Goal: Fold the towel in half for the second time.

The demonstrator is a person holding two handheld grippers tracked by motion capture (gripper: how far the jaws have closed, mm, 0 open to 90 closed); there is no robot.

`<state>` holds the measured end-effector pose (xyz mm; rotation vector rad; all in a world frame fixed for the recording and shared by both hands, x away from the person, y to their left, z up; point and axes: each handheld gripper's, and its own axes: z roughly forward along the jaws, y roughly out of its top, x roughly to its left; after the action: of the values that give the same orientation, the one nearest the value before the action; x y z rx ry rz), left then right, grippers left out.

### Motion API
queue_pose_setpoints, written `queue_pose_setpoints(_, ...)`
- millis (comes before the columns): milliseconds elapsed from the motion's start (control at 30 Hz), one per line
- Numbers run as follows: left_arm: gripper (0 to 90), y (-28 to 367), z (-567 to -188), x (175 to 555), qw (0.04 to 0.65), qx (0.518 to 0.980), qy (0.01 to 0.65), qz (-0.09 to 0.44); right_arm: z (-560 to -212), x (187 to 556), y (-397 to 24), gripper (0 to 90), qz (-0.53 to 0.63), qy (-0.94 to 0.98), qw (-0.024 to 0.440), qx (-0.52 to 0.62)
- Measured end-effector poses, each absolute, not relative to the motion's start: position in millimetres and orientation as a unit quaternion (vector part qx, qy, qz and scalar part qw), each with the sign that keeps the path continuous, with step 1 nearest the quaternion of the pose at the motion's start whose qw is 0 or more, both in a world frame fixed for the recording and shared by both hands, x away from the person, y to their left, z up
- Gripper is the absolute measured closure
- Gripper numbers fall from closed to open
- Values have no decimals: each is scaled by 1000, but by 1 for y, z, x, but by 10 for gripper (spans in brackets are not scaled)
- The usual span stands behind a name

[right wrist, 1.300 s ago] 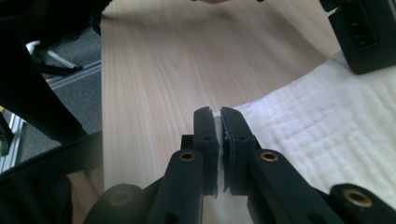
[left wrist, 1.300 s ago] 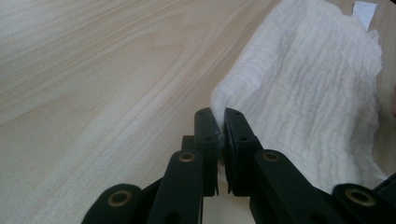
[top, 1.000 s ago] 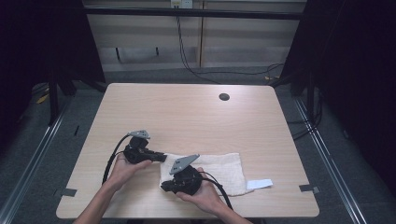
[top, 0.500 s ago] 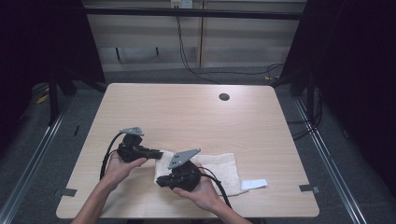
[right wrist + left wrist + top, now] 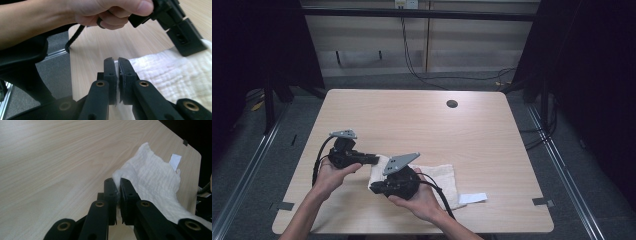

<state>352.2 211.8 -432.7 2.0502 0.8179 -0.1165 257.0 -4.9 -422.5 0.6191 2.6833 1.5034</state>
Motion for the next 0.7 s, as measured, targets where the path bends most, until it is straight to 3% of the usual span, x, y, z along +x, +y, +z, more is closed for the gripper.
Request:
queue_pose_setpoints(233, 849, 220, -418, 349, 451, 830, 327, -34, -412, 254, 1, 860, 501, 844, 7, 191)
queue_pose_setpoints(700, 848, 199, -434, 353, 452, 826, 335, -39, -426, 255, -4, 860, 501, 841, 15, 203)
